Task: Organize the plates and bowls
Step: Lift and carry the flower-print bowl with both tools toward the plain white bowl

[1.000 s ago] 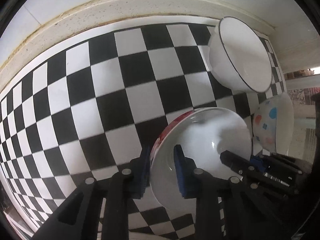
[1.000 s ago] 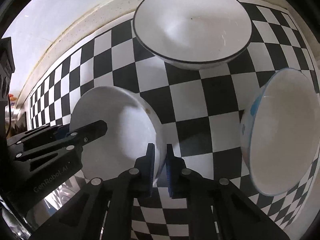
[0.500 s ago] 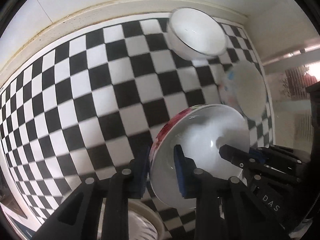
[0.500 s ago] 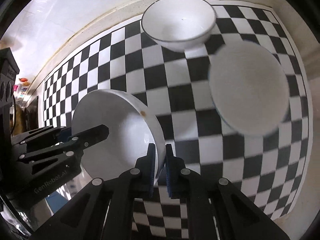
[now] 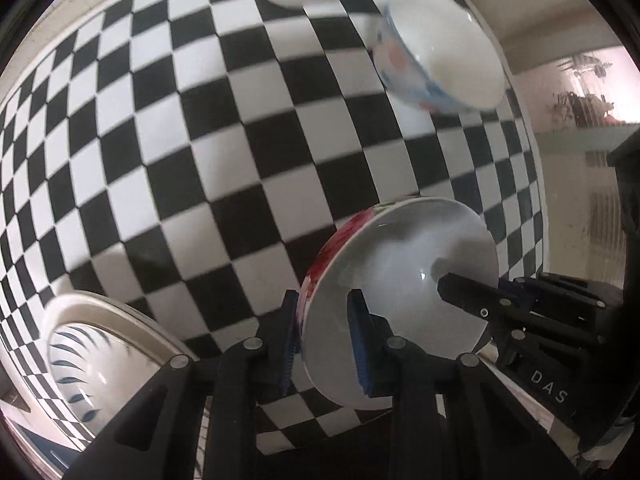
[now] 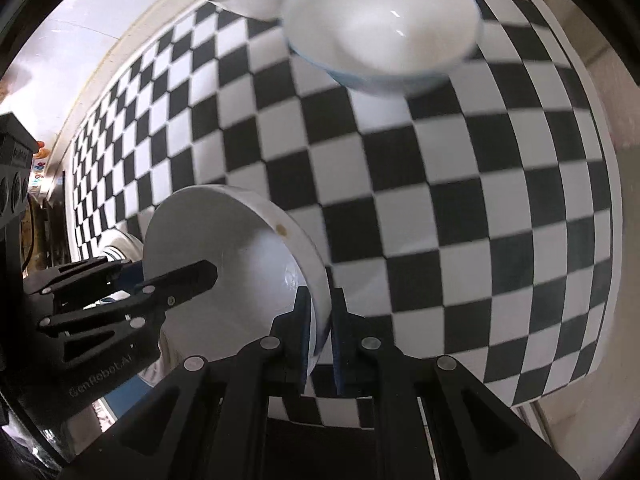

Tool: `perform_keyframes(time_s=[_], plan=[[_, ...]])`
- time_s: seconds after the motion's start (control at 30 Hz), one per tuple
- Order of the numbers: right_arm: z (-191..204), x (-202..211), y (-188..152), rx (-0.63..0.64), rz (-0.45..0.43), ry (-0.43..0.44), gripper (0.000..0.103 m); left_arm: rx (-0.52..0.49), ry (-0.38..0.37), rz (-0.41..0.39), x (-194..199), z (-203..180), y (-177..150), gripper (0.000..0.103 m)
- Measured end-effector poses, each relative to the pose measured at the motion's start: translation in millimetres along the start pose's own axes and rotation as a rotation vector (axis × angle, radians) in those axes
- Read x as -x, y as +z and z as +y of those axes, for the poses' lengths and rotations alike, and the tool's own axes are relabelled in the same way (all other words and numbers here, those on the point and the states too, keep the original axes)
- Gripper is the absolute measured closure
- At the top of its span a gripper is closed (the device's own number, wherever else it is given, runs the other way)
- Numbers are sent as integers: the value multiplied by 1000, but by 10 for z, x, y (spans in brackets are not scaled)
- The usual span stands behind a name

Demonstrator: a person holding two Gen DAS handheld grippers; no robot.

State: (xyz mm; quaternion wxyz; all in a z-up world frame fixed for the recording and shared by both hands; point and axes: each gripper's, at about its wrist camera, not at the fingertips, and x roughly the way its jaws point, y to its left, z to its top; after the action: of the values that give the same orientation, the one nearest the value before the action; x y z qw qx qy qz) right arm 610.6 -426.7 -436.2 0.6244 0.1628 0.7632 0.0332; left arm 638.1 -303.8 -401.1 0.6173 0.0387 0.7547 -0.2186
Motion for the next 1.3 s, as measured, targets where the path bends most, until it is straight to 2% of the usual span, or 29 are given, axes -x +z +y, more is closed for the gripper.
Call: perform_keyframes(time_s=[0.23,0.43,0.63,0.73,0.9,1.07,1.3], plan=[[-89,-253,-59,1,42,-5,92,18,3,48,-180,-30,-149,81],[-5,-463,-33,4,72,-8,92,34,3,60,-272,-54,-194,81],[-39,-441,-6,3,74,2,92,49,1,58,-316,-102,-180,81],[66,-509,2,3,76,7,92,51,4,58,-271,-49,-177,81],[-112,-376,14,5,90,26,92,82,-25,61,-226,57,-185,80],[-229,-173,16,-3,61,67,90,127,-3,-5,14,205,-226,80],[-429,455,121,-49,-59,127,81,135,10,-138,591,251,-202,79]])
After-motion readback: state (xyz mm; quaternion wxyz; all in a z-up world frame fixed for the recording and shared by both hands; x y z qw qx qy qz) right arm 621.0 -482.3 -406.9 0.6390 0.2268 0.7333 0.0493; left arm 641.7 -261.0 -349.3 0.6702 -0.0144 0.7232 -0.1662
